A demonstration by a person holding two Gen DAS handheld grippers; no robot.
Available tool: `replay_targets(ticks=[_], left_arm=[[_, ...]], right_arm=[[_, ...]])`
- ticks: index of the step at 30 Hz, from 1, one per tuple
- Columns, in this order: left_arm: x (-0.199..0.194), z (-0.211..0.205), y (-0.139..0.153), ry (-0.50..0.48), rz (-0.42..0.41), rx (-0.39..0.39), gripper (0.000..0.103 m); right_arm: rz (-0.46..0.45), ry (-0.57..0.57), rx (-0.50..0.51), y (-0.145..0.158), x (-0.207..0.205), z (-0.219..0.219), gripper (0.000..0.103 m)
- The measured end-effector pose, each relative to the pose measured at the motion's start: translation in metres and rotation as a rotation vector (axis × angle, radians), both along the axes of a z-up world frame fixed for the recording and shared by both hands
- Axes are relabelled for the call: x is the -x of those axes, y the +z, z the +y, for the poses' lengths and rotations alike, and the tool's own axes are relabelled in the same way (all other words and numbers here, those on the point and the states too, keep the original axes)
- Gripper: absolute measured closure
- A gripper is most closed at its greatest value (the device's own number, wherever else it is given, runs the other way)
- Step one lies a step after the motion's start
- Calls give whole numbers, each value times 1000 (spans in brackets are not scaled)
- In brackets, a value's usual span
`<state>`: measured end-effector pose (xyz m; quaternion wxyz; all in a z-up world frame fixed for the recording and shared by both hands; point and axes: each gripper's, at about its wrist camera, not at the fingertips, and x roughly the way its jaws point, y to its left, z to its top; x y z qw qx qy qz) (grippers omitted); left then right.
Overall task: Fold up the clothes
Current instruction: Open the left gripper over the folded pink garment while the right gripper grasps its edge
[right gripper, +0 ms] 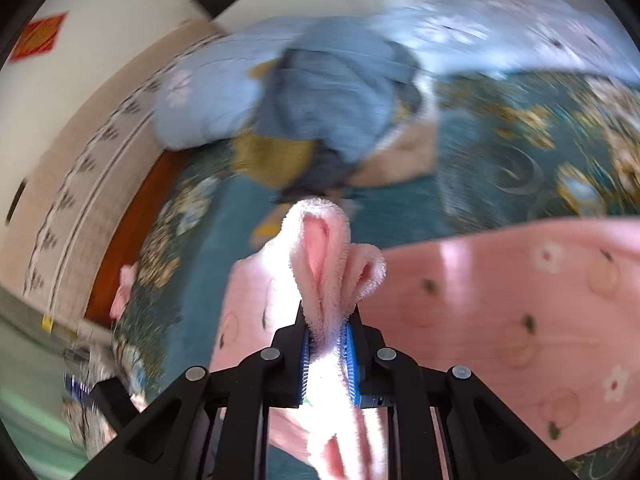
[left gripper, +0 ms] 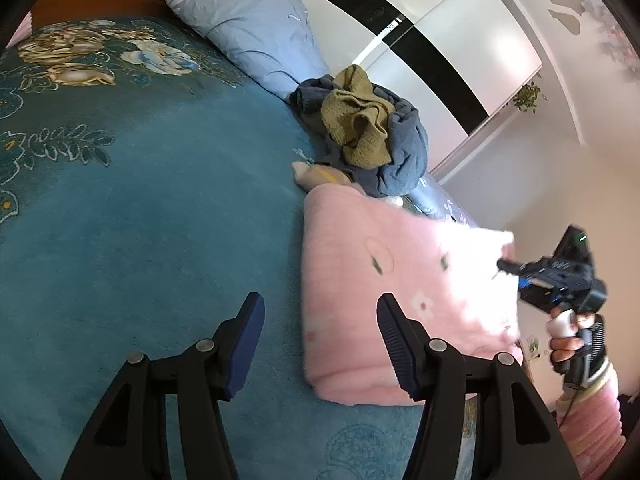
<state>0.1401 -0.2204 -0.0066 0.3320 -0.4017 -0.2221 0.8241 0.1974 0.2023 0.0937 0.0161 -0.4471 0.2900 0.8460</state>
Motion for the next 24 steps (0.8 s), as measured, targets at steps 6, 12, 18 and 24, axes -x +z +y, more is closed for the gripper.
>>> replay_targets(ticks=[6,12,18,24], left_arm=[[-1,4,-4,-11,-16,-6,43],[-1,7,-9,-18,-33,-16,43],[-5,5,-14,-3,-42,-19,43],[-4,-1,-24,30,-102,-48,42]], right_arm=[[-114,-76,70,-63,1,35,87],[-171,-120,49,-98,6,42,86],[-140,-59,-27,-89,0,28,79],[-39,42,-69,-74,-24,-1,72]])
